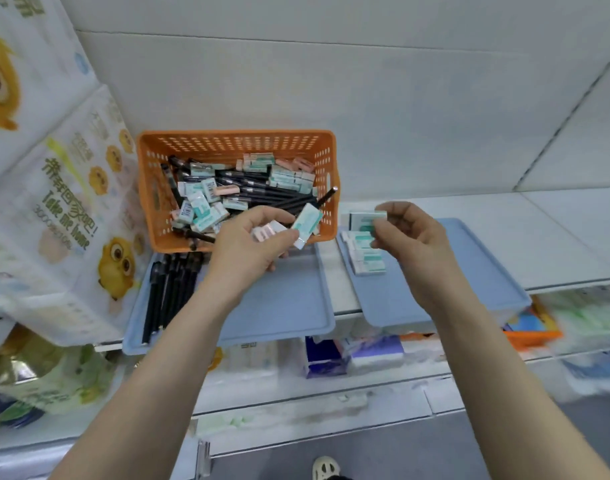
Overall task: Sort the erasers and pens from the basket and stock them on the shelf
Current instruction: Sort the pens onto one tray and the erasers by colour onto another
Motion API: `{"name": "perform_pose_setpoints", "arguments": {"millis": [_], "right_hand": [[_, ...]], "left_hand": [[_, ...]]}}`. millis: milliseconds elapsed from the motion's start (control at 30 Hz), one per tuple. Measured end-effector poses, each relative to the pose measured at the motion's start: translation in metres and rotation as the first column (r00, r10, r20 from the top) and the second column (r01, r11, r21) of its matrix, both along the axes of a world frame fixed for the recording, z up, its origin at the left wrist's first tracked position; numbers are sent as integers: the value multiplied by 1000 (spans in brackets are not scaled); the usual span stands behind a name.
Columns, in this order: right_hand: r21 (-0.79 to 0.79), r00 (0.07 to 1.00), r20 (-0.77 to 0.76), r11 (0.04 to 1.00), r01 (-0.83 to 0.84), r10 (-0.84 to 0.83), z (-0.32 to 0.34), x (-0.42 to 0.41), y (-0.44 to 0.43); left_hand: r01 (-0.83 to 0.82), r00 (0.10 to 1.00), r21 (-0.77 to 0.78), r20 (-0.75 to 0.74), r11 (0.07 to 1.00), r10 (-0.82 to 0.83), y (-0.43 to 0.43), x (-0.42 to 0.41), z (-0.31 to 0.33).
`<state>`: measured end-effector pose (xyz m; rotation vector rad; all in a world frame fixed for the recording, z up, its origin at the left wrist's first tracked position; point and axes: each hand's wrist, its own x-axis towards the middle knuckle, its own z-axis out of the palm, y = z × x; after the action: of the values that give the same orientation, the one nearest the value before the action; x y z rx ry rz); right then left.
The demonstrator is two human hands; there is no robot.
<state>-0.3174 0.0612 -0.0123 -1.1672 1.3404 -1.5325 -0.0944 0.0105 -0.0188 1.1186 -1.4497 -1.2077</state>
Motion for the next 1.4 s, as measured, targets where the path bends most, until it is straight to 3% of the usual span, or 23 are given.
{"name": "perform_pose_setpoints", "arguments": {"millis": [100,200,333,533,600,633,700,767,833,900,967,1067,1133,1233,1400], "right_hand": [[206,978,-186,970,128,-90,-30,-32,19],[364,899,-438,915,173,4,-60,-45,25],[289,713,-697,938,190,70,-66,-49,14],[187,491,-867,971,147,92,-74,-48,-2],[148,484,-873,977,156,55,-73,-49,-4],[112,531,-847,983,148,17,-69,-49,-2],[84,721,-693,993,79,1,-55,-44,0],[120,853,-507,990,-76,127,-40,-38,1],[146,898,-380,973,-179,222,-34,-40,0],[174,925,-311,970,-169,217,-33,-51,1],[256,901,-387,961,-100,197,-38,-65,4],[382,772,-578,924,-31,264,-52,-77,13],[370,707,-652,929,-19,274,-57,-76,15],[353,539,-771,932,-80,339,-56,-70,14],[292,484,-824,953,-87,296,-59,-68,4]], "left_hand": [[55,998,3,24,999,-55,13,-5,-14],[82,996,42,31,996,-83,23,-12,-28],[74,997,100,27,992,-77,28,-20,-37],[56,998,165,33,985,-62,33,-38,-41],[47,998,180,22,983,-52,34,-42,-44],[48,998,181,27,982,-54,34,-44,-44],[63,996,174,53,983,-74,34,-49,-44],[94,992,160,71,983,-106,32,-57,-44],[111,990,148,74,983,-122,31,-65,-43],[76,993,145,76,986,-88,30,-70,-45],[26,995,152,94,988,-41,29,-70,-49],[8,996,189,82,982,-24,29,-70,-53],[9,996,200,81,980,-25,30,-72,-55],[6,994,205,104,979,-28,30,-75,-56],[-2,992,206,125,979,-24,31,-74,-58]]}}
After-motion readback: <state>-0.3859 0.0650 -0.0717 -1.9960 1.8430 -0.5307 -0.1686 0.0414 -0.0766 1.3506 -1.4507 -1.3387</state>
